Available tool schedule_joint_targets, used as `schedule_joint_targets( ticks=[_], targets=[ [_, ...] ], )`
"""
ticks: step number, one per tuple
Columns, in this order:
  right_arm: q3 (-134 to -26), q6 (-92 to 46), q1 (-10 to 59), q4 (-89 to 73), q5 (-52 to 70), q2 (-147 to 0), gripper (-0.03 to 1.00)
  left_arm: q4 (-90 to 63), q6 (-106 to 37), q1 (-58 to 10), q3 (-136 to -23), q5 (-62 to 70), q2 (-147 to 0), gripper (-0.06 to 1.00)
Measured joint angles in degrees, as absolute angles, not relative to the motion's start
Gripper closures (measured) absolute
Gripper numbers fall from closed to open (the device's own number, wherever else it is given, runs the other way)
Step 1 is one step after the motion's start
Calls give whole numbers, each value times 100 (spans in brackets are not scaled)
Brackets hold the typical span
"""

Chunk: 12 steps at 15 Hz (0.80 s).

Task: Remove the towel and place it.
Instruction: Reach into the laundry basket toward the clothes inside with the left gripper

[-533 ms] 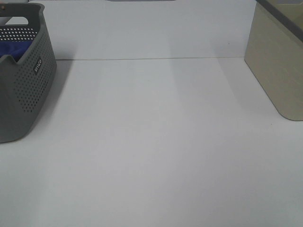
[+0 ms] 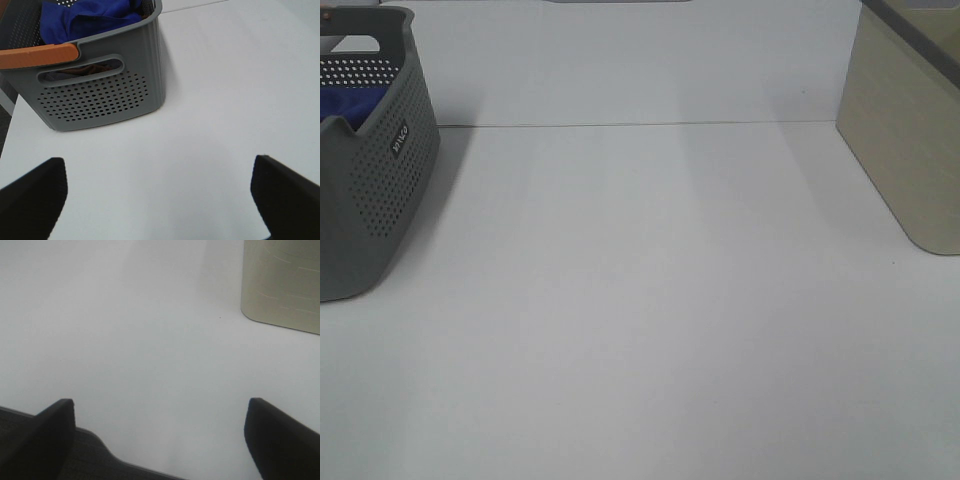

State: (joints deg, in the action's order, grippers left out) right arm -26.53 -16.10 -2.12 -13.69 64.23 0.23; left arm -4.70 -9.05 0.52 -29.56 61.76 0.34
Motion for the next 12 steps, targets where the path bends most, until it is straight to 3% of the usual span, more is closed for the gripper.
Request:
schedule_joint_targets(
  ticks=[12],
  targets=[
    [-2653,-1610,-212,-1369,6423,23,8,-470,-900,52,-2956,6176,34,1]
  ],
)
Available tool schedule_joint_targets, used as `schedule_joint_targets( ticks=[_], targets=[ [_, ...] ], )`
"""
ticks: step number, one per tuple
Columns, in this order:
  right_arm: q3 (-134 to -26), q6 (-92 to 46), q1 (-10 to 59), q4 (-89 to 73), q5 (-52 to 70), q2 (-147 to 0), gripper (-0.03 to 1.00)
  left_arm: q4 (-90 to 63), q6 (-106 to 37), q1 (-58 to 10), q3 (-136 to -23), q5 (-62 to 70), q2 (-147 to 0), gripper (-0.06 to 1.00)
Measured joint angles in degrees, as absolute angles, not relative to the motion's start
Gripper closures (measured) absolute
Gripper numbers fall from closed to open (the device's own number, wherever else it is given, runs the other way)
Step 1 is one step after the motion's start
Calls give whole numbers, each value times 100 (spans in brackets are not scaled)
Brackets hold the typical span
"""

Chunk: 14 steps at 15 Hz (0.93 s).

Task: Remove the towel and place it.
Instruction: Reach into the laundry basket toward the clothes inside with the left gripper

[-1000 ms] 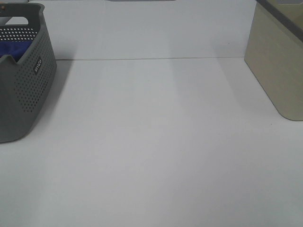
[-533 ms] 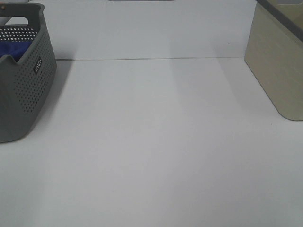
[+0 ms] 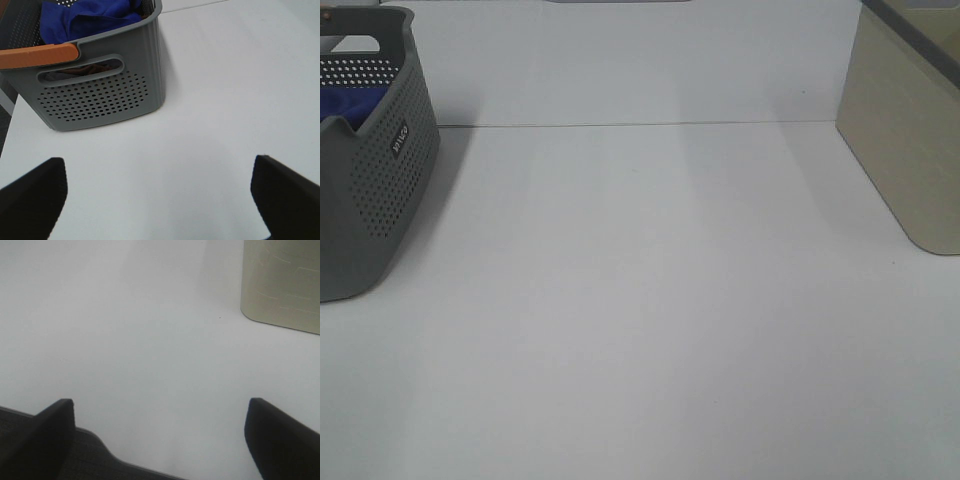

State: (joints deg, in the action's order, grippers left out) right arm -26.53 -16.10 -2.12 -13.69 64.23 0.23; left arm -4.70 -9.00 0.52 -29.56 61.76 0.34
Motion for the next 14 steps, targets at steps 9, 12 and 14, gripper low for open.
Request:
schedule_joint_targets(
  ticks=[9,12,14],
  targets=[
    [-2653,-1610,-212,-1364,6423,23,8,-476,-900,52,-2956,6176,-6,1],
    [-2653,-1610,-212,-1364,6423,23,8,-476,-900,52,-2956,6176,-69,1],
    [-2653,-1610,-212,-1364,6423,23,8,-476,-900,52,-2956,6176,-69,1]
  ],
)
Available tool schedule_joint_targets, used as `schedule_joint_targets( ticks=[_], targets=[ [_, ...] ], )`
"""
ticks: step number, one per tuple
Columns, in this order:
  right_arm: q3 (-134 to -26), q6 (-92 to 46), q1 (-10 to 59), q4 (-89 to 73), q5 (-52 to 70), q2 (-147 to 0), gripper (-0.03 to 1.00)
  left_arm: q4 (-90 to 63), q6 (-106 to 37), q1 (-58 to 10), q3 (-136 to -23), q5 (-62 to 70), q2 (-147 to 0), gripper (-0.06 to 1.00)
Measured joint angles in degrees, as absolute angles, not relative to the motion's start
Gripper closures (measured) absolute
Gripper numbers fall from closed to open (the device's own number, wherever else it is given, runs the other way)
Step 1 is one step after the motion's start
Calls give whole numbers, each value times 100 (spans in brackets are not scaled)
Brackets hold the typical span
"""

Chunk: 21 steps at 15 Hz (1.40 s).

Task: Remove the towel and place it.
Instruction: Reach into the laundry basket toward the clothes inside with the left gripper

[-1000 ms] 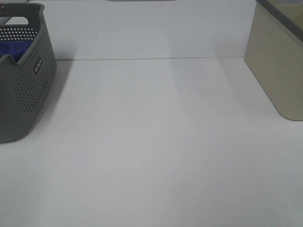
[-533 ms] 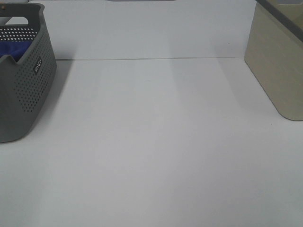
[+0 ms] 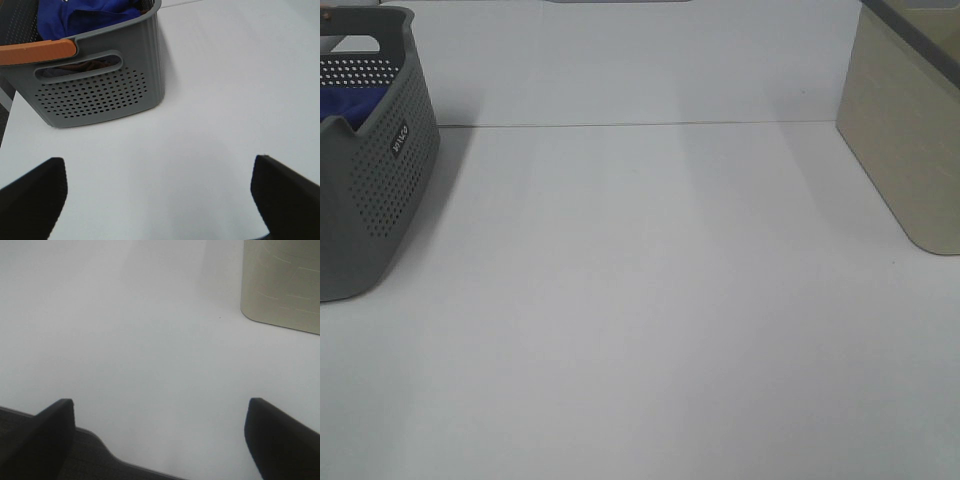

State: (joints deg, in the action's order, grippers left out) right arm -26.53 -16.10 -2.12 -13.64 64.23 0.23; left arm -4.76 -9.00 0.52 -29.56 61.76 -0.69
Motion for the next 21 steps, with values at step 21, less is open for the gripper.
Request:
schedule_joint_targets(
  ticks=[21],
  targets=[
    [-2653,-1610,-212,-1364,6423,23,8,476,-4950,52,-6881,6967,-5924,1]
  ],
)
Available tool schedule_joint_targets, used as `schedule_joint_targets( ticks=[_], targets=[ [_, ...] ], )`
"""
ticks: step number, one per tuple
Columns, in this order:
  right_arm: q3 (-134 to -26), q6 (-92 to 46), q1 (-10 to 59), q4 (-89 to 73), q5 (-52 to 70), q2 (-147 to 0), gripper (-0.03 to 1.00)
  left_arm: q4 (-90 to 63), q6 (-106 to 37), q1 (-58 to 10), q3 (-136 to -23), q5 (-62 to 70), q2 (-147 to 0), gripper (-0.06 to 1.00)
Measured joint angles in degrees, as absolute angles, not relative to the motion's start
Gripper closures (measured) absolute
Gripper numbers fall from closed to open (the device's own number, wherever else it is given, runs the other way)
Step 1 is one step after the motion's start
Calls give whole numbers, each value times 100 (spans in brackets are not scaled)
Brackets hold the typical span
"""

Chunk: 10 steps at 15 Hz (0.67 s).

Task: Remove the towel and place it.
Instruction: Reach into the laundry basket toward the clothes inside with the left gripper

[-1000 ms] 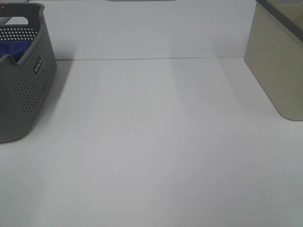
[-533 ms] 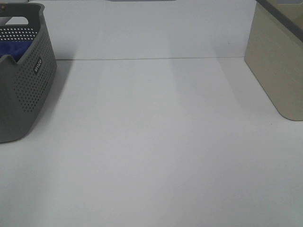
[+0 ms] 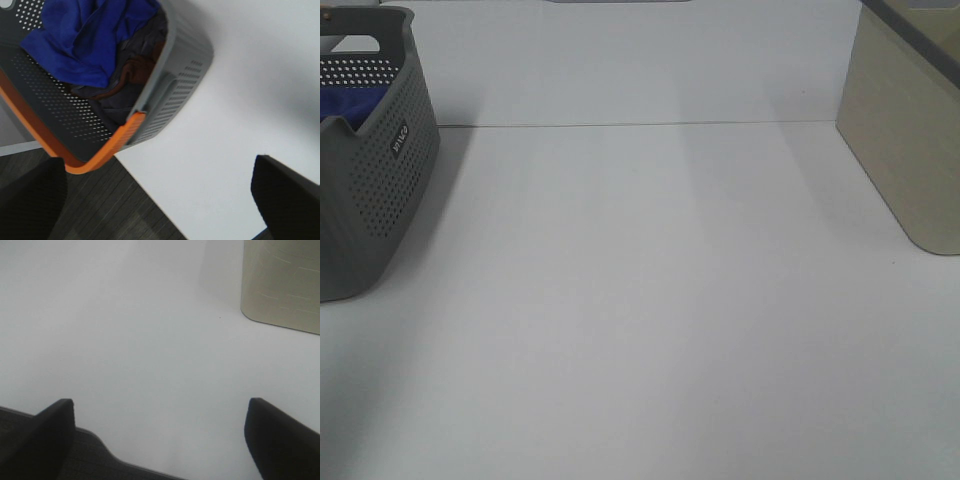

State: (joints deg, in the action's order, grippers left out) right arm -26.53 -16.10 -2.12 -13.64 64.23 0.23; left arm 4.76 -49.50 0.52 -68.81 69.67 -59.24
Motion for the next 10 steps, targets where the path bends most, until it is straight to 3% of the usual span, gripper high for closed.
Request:
schedule_joint_targets(
  ticks=[4,10],
  targets=[
    [-2653,-1610,-212,-1364,6423,23,8,1346,-5460,52,-8417,6956,-7981,1],
    [-2653,-1610,-212,-1364,6423,23,8,1478,-5770,63,-10731,6910,-11224,1]
  ],
)
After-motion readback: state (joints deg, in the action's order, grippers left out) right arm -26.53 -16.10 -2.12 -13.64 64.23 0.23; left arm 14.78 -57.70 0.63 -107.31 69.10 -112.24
